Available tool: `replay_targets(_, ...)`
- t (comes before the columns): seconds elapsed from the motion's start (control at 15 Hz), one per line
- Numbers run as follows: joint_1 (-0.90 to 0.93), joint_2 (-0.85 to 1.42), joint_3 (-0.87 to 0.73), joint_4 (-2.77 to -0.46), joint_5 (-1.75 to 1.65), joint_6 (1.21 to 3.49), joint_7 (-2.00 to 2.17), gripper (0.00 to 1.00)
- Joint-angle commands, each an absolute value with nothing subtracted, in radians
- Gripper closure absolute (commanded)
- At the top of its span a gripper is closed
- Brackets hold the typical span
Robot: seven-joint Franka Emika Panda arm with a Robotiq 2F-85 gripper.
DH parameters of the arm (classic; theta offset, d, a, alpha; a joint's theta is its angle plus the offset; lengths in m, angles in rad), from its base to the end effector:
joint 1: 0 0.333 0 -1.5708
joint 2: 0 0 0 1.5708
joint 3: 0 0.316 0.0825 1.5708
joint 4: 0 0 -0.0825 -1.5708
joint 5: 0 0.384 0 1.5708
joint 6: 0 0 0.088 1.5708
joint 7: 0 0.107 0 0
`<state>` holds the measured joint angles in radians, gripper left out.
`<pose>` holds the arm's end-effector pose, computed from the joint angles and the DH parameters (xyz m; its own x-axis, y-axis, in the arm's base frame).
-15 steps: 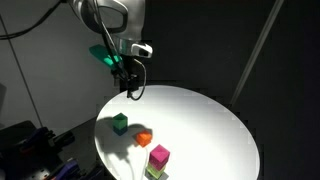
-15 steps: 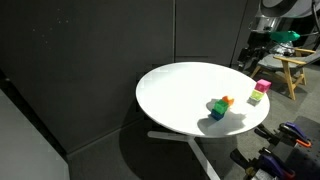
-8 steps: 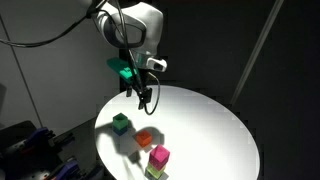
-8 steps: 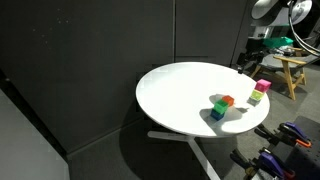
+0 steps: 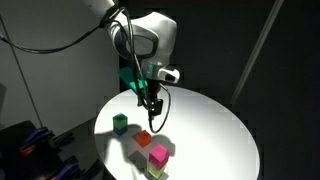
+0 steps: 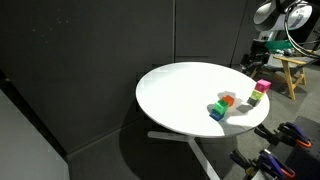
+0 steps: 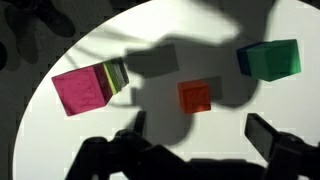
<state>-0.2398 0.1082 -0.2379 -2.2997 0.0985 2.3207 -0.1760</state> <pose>0.4563 -0.2345 0.2956 0.9298 -0.3601 -0.0761 -0.3645 -0.9296 -0.0549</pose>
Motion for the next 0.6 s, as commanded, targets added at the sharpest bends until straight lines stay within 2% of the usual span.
replay_targets(0.0,-0.267,0.091,-0.247,-2.322,0.112,2.396,-0.211,0.0)
replay_targets(0.53,-0.313,0.094,-0.271,-2.377,0.103,2.549,-0.301,0.0)
